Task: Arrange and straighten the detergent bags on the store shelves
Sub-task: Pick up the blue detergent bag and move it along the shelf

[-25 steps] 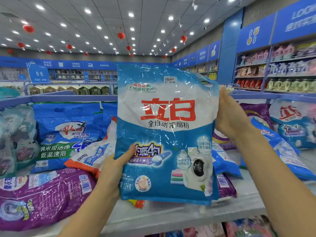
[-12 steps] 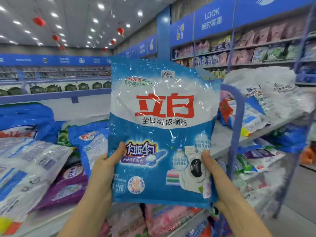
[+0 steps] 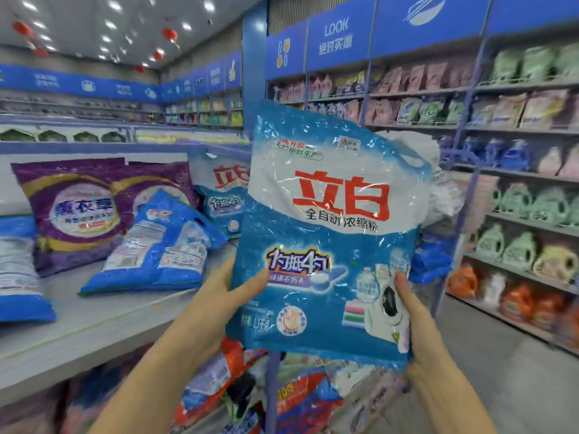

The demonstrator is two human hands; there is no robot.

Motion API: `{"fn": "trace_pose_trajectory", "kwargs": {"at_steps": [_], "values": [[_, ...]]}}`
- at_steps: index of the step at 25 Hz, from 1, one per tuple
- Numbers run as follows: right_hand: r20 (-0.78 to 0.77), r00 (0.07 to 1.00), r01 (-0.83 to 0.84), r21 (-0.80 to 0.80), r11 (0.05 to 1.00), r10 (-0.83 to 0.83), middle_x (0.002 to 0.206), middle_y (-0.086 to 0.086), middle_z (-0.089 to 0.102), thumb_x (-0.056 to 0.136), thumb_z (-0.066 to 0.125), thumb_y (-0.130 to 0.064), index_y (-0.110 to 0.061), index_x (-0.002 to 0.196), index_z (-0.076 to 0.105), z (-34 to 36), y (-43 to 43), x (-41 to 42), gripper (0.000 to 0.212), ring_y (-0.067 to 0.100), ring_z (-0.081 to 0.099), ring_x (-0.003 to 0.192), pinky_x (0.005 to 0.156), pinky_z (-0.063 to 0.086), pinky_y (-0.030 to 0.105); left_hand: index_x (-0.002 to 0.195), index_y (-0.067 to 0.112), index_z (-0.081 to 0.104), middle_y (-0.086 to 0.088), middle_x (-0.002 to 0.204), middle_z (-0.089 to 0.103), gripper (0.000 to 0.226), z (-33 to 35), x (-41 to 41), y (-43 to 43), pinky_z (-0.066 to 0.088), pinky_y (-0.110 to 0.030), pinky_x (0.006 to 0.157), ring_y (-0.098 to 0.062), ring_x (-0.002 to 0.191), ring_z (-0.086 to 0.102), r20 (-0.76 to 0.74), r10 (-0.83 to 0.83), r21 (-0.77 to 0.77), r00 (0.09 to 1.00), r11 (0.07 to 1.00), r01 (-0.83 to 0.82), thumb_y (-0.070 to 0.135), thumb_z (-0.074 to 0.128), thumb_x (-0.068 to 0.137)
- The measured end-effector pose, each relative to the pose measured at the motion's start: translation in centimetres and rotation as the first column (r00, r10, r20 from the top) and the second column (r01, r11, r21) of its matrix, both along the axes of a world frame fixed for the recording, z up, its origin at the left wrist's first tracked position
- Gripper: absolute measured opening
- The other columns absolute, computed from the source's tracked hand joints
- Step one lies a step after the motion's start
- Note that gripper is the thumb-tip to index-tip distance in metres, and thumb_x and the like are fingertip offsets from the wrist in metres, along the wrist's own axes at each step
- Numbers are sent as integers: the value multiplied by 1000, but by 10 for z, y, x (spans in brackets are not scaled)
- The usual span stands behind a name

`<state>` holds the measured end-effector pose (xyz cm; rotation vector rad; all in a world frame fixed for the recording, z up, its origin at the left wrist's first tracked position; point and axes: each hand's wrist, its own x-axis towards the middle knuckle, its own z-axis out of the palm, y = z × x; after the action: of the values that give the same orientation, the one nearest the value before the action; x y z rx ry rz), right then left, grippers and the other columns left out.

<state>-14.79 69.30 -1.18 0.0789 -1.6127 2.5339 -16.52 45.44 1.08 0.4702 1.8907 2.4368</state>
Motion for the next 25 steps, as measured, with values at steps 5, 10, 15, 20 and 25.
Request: {"fn": "trace_pose_trajectory", "kwargs": {"at_steps": [5,10,15,20,25], "values": [[27,998,54,-22,998,-53,102,16,71,13,85,-65,-22,81,78,-12,88,-45,80,31,66,96,75,53,51,110,31,52,14,102,70,53,-7,-39,91,52,-17,69,-3,91,67,-170,42,-127,985,990,-64,32,71,61],[-44,999,2,-61,998,-4,81,9,74,60,74,-55,-19,76,78,0,128,-101,39,22,72,70,51,57,33,115,37,48,14,110,66,58,-9,-99,142,54,-21,79,-1,96,65,-226,60,-153,972,983,-96,39,71,62],[-75,993,-87,49,995,91,100,12,72,27,83,-66,-22,86,77,10,140,-184,74,26,69,93,80,55,44,117,31,52,9,112,65,44,-4,-164,155,56,-36,84,-9,96,66,-216,251,-142,944,948,-284,34,69,76],[-95,960,-258,71,964,264,106,13,70,30,82,-68,-20,93,76,19,110,-266,80,29,67,99,80,56,43,97,36,55,16,96,66,14,10,-195,141,57,-40,77,-10,86,68,-170,545,-50,821,827,-560,34,61,85],[-189,894,-410,25,912,407,79,2,75,80,55,-44,-12,96,67,39,63,-318,38,13,71,71,53,55,22,109,32,46,9,111,61,23,26,-223,122,48,-23,82,-9,100,60,-293,829,-89,475,471,-877,31,58,89]]}}
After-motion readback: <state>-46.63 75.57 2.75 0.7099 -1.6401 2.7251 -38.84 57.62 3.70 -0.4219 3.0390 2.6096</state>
